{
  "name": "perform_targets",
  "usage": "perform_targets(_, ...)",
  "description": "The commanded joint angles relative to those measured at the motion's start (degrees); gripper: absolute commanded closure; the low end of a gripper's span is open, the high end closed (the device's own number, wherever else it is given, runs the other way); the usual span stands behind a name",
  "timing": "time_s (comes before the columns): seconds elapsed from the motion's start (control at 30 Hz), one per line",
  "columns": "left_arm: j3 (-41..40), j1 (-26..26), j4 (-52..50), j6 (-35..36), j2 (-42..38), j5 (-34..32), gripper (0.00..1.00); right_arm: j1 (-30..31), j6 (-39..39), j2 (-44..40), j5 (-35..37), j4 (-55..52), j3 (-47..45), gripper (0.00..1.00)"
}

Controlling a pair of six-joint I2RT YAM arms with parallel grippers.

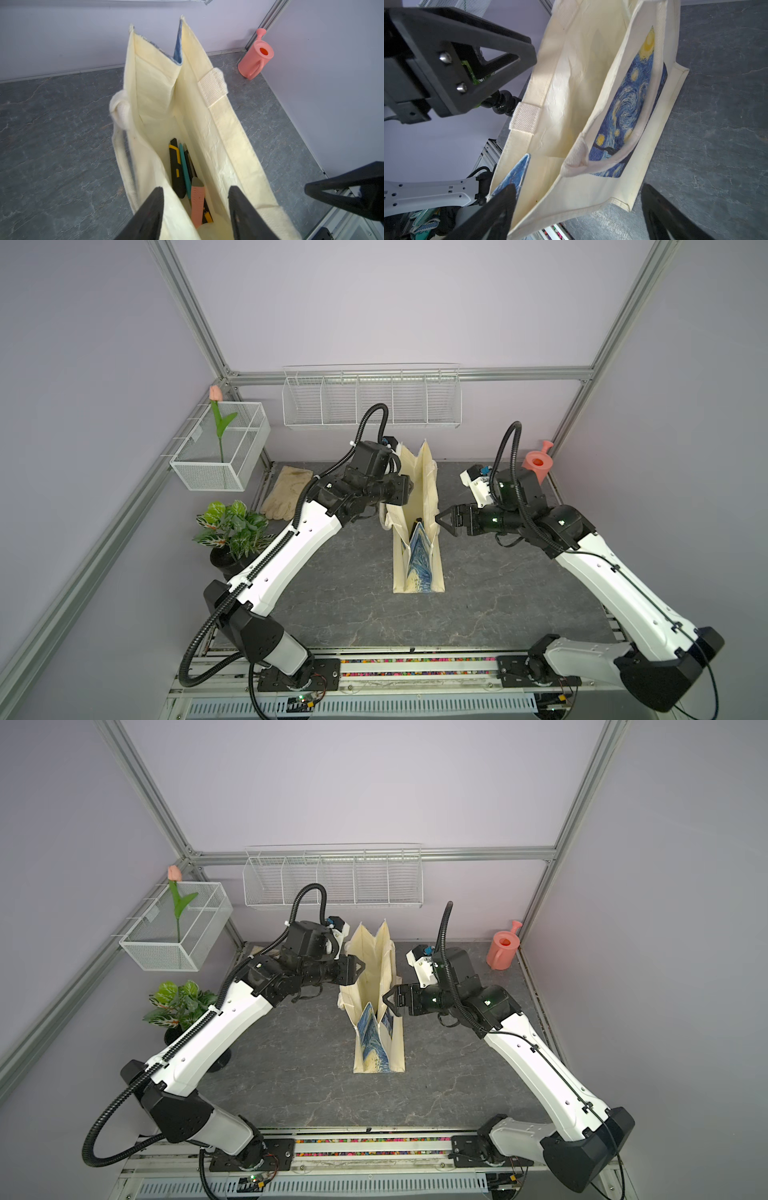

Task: Place the art knife into the pouch
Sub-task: Reset both arms

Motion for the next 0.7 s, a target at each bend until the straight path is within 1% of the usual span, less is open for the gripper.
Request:
perform_targets(0.0,-2.8,0.8,0.9,-1.3,-4.4,-3.3,0.47,1.9,0.7,-2.4,3.2,-1.5,-1.0,0.04)
perform_targets(0.17,-6.0,1.4,0.1,-1.6,-10.1,-5.9,0.43,6.1,1.6,-3.3,5.2,-1.3,-1.9,0.04)
perform_targets(0.33,-9.0,1.6,-1.6,-1.9,-12.1,-6.6,0.42,10.4,2.7,-2.9,7.1,-0.4,-3.7,0.04)
perform_targets(0.53,-17.4,1.6,2.2,-5.0,-15.5,-6.0,0.42,16.4,3.5,-1.8,11.8,-0.7,-3.7,0.04)
perform_targets(0.67,-24.5,1.5,4.9,-6.7,-20.3,-8.4,0.42,18.7,4.1,-3.6,16.6,-1.2,-4.2,0.04)
